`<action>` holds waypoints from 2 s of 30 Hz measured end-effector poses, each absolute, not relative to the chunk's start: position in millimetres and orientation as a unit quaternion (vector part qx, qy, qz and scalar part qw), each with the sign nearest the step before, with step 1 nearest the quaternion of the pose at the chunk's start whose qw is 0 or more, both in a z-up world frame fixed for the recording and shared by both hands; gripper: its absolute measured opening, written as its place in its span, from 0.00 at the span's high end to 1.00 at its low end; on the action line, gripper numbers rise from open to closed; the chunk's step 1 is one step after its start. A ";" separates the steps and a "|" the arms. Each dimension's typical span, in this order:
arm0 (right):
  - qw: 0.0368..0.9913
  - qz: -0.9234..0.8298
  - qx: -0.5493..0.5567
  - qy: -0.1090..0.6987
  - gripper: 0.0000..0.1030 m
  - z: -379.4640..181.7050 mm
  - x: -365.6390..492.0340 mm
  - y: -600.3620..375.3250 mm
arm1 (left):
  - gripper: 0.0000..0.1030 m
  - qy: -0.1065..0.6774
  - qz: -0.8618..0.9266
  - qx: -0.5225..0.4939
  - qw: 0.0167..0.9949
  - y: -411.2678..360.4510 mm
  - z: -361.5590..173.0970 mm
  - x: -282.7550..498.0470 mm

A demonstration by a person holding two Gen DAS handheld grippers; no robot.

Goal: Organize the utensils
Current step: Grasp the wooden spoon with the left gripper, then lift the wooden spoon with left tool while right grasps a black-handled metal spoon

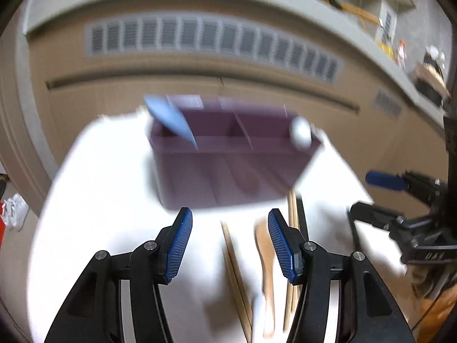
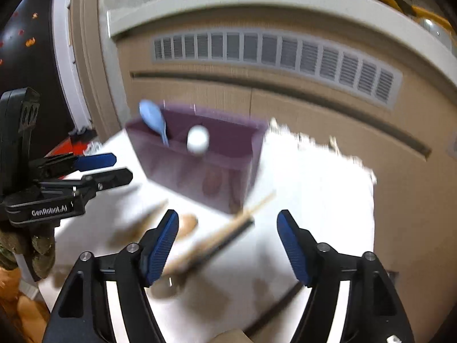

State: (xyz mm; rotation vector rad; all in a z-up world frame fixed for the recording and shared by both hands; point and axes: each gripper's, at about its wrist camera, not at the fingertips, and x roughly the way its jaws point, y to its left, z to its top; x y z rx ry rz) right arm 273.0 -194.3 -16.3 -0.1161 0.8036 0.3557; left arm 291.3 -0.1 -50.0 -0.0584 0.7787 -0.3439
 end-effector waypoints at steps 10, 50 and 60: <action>0.882 0.167 -0.025 0.440 0.21 -62.2 247.1 -216.8 | 0.46 0.448 -0.210 0.016 0.869 -58.7 -92.7 307.0; 0.888 0.164 -0.111 0.416 0.07 -49.3 233.0 -151.0 | 0.70 0.332 -0.111 -0.086 0.933 83.0 -18.5 247.7; 0.894 0.034 -0.014 0.447 0.33 -70.0 263.7 -250.0 | 0.70 0.324 -0.134 -0.084 0.933 65.3 -15.9 244.2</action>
